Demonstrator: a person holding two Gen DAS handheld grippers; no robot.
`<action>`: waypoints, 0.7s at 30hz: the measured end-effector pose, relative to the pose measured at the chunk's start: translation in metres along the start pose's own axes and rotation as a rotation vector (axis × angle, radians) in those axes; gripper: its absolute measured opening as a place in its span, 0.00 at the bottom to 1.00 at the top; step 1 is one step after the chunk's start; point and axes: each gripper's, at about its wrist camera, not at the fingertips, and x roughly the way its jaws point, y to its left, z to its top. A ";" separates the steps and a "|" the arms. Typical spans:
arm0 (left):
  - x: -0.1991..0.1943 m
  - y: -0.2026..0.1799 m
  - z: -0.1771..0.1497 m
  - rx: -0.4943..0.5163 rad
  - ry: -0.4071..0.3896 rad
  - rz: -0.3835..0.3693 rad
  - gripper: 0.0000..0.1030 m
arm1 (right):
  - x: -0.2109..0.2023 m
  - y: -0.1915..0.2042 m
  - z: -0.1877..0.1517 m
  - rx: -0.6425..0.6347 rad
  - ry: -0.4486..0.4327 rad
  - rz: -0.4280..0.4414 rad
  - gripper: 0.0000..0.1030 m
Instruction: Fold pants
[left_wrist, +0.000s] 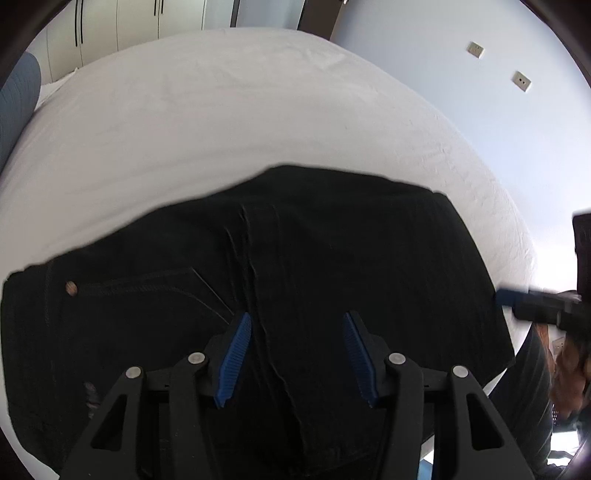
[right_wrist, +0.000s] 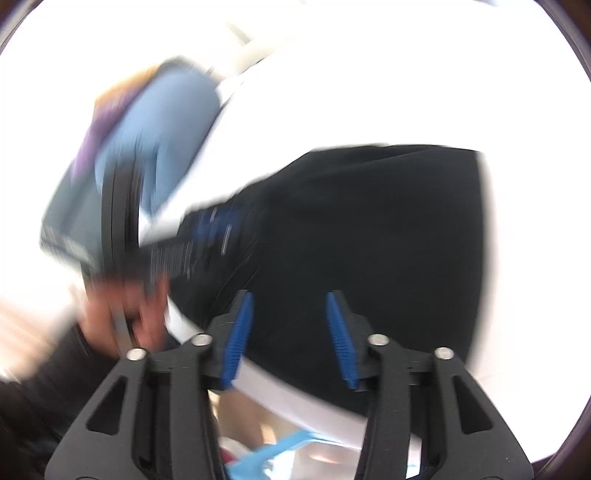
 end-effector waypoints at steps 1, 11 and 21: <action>0.008 -0.006 -0.008 0.012 0.020 0.018 0.53 | -0.007 -0.014 0.012 0.046 -0.015 0.010 0.30; 0.020 -0.017 -0.023 0.017 0.016 0.110 0.58 | 0.018 -0.129 0.097 0.272 -0.001 0.164 0.30; 0.020 -0.011 -0.032 0.000 0.009 0.101 0.58 | 0.059 -0.126 0.040 0.239 0.087 0.207 0.28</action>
